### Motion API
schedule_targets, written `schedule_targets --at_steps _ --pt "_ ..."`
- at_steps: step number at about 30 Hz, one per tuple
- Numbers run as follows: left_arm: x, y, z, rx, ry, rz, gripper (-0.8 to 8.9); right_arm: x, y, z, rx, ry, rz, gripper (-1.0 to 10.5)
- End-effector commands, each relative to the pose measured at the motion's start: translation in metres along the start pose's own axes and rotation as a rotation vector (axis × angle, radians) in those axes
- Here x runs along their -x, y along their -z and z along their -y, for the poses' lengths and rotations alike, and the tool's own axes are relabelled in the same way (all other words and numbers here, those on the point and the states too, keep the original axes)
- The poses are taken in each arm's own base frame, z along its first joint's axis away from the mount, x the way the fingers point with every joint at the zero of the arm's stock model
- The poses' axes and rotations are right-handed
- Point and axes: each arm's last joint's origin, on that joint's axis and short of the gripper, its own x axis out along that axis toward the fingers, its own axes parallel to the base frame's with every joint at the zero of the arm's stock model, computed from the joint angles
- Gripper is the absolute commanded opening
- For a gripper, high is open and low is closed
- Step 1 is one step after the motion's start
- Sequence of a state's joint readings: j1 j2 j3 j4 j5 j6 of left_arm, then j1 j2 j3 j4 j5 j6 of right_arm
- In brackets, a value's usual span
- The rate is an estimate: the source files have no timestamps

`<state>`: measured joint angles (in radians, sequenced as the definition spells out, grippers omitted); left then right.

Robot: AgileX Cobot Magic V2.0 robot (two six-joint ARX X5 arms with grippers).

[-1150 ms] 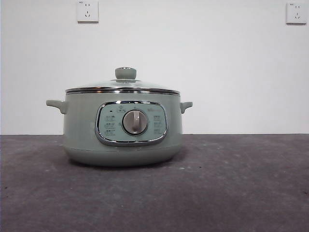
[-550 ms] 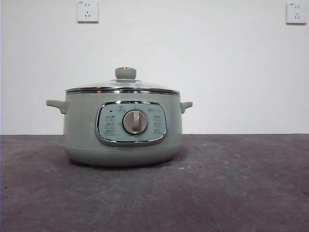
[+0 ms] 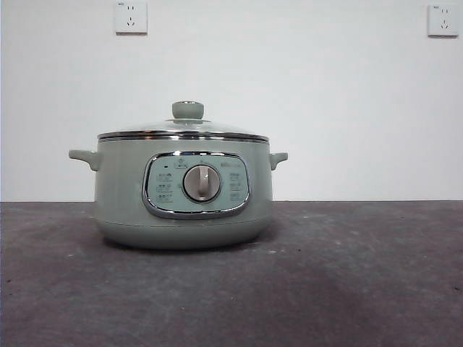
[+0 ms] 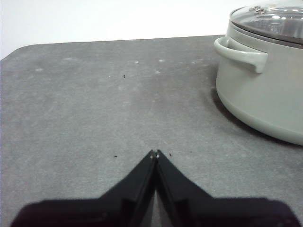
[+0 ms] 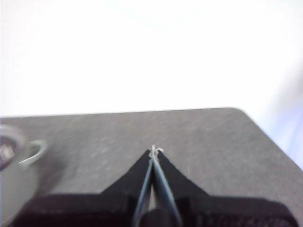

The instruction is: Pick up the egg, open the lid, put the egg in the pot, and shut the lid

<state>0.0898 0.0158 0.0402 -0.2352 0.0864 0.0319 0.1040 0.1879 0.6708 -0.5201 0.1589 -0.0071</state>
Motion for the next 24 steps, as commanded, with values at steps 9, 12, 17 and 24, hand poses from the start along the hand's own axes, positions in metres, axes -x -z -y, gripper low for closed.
schedule_targets --at_steps 9,12,17,24 --pt "-0.001 0.002 0.000 0.011 -0.004 0.000 -0.04 -0.047 0.126 0.000 -0.037 0.045 -0.021 0.0" --pt "-0.001 0.002 0.000 0.011 -0.004 0.000 -0.04 -0.052 0.144 0.000 -0.033 0.045 -0.077 0.0" --pt "-0.001 0.003 0.000 0.011 -0.004 -0.003 -0.04 -0.056 0.163 0.000 -0.029 0.045 -0.137 0.0" --pt "-0.001 0.003 0.000 0.011 -0.004 -0.004 -0.04 -0.056 0.164 0.000 -0.026 0.044 -0.137 0.0"
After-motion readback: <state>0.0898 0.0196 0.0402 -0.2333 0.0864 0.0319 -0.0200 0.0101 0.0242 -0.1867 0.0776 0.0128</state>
